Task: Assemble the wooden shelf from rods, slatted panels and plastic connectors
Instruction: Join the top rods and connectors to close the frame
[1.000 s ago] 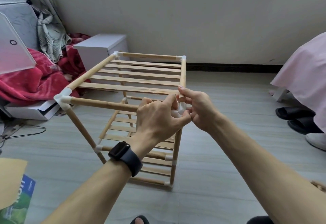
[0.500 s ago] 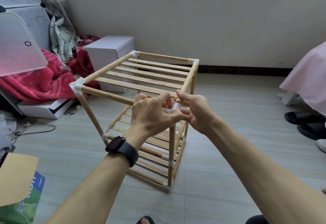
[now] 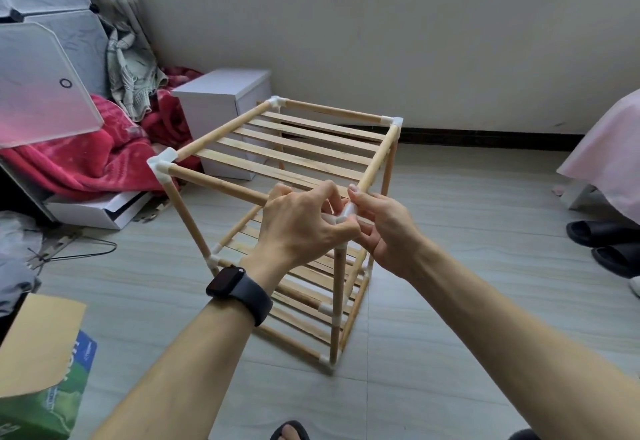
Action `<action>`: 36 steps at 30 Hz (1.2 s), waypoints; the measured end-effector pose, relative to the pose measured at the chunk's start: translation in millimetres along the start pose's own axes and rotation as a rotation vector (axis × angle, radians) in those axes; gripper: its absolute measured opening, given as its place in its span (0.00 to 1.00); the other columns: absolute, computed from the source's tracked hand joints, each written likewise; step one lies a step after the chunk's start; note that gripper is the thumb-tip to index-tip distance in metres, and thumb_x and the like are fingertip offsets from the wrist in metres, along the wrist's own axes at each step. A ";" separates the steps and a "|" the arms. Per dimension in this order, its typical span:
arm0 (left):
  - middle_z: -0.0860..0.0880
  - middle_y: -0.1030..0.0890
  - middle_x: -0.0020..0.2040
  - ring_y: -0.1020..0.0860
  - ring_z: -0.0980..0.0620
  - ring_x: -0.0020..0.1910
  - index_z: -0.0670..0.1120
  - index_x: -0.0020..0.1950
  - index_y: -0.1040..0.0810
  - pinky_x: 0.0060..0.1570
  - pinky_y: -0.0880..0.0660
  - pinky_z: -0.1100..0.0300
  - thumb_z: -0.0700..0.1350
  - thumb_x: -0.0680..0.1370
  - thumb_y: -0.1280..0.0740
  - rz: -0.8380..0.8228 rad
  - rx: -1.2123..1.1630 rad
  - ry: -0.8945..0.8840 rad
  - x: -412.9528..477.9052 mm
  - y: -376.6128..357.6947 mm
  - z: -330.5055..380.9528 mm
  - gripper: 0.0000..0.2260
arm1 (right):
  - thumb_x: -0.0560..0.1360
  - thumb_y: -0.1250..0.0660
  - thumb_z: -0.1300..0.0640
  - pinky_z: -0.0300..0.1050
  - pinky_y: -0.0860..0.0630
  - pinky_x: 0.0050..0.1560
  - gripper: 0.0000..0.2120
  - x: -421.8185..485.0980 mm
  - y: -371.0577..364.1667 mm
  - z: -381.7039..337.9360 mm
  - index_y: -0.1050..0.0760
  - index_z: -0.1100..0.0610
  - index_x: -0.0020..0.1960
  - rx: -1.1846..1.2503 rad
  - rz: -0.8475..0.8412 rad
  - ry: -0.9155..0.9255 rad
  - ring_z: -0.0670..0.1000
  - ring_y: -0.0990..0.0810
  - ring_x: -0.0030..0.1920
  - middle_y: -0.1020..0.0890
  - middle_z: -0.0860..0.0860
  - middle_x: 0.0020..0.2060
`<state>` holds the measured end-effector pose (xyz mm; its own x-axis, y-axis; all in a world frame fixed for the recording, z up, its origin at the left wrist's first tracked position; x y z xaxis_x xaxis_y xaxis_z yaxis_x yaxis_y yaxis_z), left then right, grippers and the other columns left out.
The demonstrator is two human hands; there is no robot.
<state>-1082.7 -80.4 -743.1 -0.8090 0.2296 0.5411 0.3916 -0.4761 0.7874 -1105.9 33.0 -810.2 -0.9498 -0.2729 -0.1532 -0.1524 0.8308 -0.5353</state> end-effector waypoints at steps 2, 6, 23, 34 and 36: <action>0.58 0.23 0.32 0.26 0.60 0.34 0.57 0.46 0.29 0.52 0.33 0.53 0.72 0.72 0.45 -0.051 -0.017 -0.018 -0.2 -4.2 4.4 0.20 | 0.79 0.30 0.55 0.43 0.18 0.35 0.15 2.6 6.2 -4.7 0.23 0.65 0.60 -0.044 0.049 0.029 0.58 0.13 0.43 0.13 0.56 0.41; 0.54 0.20 0.51 0.25 0.54 0.53 0.53 0.55 0.22 0.58 0.31 0.50 0.70 0.76 0.43 0.002 -0.131 0.016 8.3 15.2 -2.8 0.23 | 0.82 0.34 0.52 0.42 0.21 0.35 0.12 5.7 40.8 -36.5 0.20 0.60 0.56 -0.258 0.279 0.129 0.52 0.16 0.41 0.17 0.53 0.42; 0.38 0.31 0.58 0.19 0.36 0.52 0.39 0.61 0.32 0.33 0.17 0.50 0.35 0.83 0.44 0.146 -1.304 1.184 -41.4 6.5 -86.0 0.07 | 0.76 0.34 0.44 0.42 0.36 0.51 0.14 -74.0 -2.9 -85.5 0.27 0.54 0.53 -1.261 0.573 0.993 0.46 0.30 0.49 0.26 0.49 0.49; 0.50 0.13 0.44 0.14 0.54 0.41 0.46 0.59 0.19 0.34 0.20 0.60 0.56 0.80 0.32 -0.445 -1.129 0.881 -40.2 -41.4 10.2 0.16 | 0.71 0.31 0.30 0.37 0.28 0.45 0.25 -63.3 20.0 -17.4 0.24 0.49 0.56 -0.683 0.089 0.179 0.45 0.18 0.51 0.18 0.47 0.52; 0.50 0.13 0.44 0.15 0.55 0.39 0.44 0.59 0.18 0.33 0.21 0.64 0.57 0.77 0.28 -0.498 -1.149 0.849 -36.6 -43.9 18.3 0.19 | 0.75 0.28 0.41 0.36 0.23 0.42 0.17 -66.7 31.0 -21.2 0.24 0.49 0.58 -0.669 0.095 0.184 0.49 0.17 0.53 0.18 0.51 0.53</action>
<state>-1062.2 -52.5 -792.1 -0.9145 0.2098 -0.3458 -0.2107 -0.9769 -0.0354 -1053.1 87.3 -799.0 -0.9891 -0.1470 0.0007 -0.1461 0.9833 0.1085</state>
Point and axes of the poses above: each hand's wrist, its own x-axis towards the middle knuckle, its own y-axis out of the back of the hand, z = x × y, the point moved 9 cm from there along x, towards the middle knuckle
